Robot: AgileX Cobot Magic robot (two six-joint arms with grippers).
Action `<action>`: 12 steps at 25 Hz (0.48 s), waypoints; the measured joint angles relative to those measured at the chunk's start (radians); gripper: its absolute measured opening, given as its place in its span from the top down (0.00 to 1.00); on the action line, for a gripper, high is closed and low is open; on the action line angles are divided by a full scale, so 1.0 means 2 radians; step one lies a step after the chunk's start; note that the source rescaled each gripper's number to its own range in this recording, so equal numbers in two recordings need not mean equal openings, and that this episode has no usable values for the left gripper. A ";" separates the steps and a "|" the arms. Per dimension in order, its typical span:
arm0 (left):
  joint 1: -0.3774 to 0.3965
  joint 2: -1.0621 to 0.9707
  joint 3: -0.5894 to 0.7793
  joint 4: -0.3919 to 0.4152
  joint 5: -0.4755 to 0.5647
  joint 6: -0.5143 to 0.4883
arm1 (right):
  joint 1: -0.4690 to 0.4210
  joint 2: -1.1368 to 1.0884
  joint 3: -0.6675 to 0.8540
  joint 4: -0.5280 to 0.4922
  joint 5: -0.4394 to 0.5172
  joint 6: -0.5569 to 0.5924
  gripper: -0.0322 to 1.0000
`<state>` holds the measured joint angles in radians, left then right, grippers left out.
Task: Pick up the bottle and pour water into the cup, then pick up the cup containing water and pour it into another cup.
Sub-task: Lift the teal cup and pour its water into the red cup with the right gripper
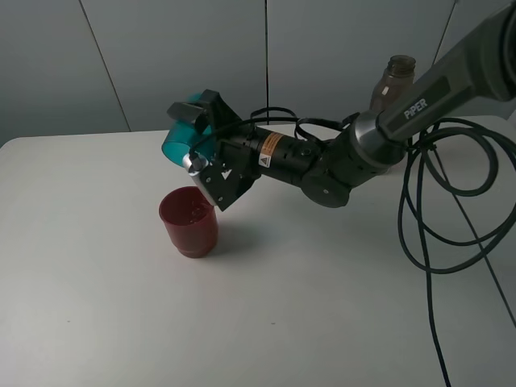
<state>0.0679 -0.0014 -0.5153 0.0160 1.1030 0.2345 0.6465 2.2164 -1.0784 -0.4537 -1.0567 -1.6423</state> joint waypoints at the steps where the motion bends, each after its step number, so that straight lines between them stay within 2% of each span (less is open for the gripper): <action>1: 0.000 0.000 0.000 0.000 0.000 0.000 | 0.000 0.000 0.000 -0.004 0.000 -0.004 0.92; 8: 0.000 0.000 0.000 0.000 0.000 0.000 | 0.000 0.000 0.000 -0.018 0.000 0.001 0.92; 10: 0.000 0.000 0.000 0.000 0.000 0.000 | 0.000 0.000 0.000 -0.021 0.000 0.032 0.92; 12: 0.000 0.000 0.000 0.000 0.000 0.000 | 0.000 0.000 0.000 -0.027 0.000 0.093 0.92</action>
<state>0.0679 -0.0014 -0.5153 0.0160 1.1030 0.2345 0.6465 2.2164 -1.0784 -0.5073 -1.0574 -1.4561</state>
